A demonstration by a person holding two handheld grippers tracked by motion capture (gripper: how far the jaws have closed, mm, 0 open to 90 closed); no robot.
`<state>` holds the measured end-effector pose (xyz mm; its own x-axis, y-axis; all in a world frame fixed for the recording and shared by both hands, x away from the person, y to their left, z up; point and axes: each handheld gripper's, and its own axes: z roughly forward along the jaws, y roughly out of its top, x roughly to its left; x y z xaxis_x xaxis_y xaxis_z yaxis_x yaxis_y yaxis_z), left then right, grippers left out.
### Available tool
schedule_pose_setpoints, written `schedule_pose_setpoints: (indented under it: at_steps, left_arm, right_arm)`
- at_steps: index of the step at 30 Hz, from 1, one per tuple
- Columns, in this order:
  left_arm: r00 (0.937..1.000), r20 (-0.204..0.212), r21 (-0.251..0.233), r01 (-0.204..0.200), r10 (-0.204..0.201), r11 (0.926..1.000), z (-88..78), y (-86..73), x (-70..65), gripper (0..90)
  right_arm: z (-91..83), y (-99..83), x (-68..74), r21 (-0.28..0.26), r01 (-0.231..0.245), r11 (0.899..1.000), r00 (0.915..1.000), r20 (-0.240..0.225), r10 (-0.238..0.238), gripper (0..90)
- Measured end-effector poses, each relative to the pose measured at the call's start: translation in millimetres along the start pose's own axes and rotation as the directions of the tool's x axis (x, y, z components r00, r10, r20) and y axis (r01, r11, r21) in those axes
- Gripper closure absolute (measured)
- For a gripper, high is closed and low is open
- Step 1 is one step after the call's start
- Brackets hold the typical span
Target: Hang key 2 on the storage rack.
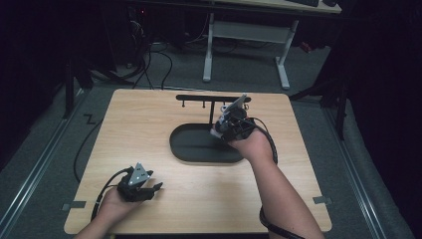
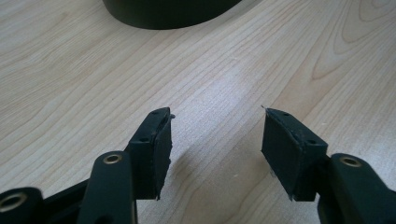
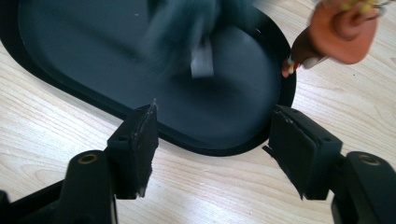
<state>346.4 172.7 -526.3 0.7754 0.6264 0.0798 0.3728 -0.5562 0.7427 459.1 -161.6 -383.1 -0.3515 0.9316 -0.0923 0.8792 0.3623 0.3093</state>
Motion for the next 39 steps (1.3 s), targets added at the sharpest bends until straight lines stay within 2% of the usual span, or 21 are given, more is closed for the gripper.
schedule_pose_setpoints:
  at_steps: [3, 9, 15, 22, 27, 31, 33, 38, 39]
  left_arm:
    - [1.0000, 0.001, 0.001, -0.002, 0.002, 1.0000, 0.6, 0.1, -0.6, 42.7]
    - [1.0000, -0.001, -0.001, -0.007, 0.007, 1.0000, 1.8, 0.3, -1.5, 42.6]
    - [1.0000, 0.002, 0.002, -0.008, 0.008, 1.0000, 2.8, 0.7, -2.7, 42.5]
    - [0.9999, 0.008, 0.006, -0.009, 0.009, 0.9999, 4.5, 0.9, -4.3, 42.4]
    - [0.9998, 0.016, 0.003, -0.012, 0.012, 0.9999, 5.5, 0.9, -5.5, 42.2]
    - [0.9996, 0.022, 0.002, -0.015, 0.015, 0.9999, 5.4, 1.3, -6.6, 42.1]
    - [0.9995, 0.025, -0.003, -0.017, 0.018, 0.9998, 5.5, 1.4, -7.9, 42.0]
    - [0.9988, 0.042, -0.011, -0.026, 0.027, 0.9996, 5.8, 1.9, -12.5, 41.8]
    - [0.9985, 0.045, -0.013, -0.030, 0.030, 0.9995, 5.9, 2.1, -13.4, 41.6]
  right_arm:
    - [-1.0, -2.9, -1.6, -0.005, 0.011, 1.000, 0.9999, -0.001, -0.011, 32.3]
    - [1.3, -15.8, -5.6, -0.010, -0.011, 1.000, 0.9998, -0.016, 0.011, 32.2]
    - [14.0, -36.9, -9.1, -0.010, -0.024, 1.000, 0.9991, -0.035, 0.024, 31.1]
    - [31.3, -67.4, -13.5, -0.068, -0.048, 0.996, 0.9965, -0.071, 0.043, 29.3]
    - [42.7, -93.7, -16.8, -0.133, -0.089, 0.987, 0.9919, -0.101, 0.076, 29.0]
    - [50.4, -116.1, -17.0, -0.202, -0.102, 0.974, 0.9910, -0.106, 0.082, 28.9]
    - [53.4, -127.3, -15.8, -0.242, -0.111, 0.964, 0.9894, -0.118, 0.084, 28.9]
    - [62.7, -155.2, -7.9, -0.355, -0.138, 0.925, 0.9856, -0.142, 0.092, 26.2]
    - [68.9, -166.5, -6.1, -0.391, -0.164, 0.905, 0.9815, -0.157, 0.111, 24.0]
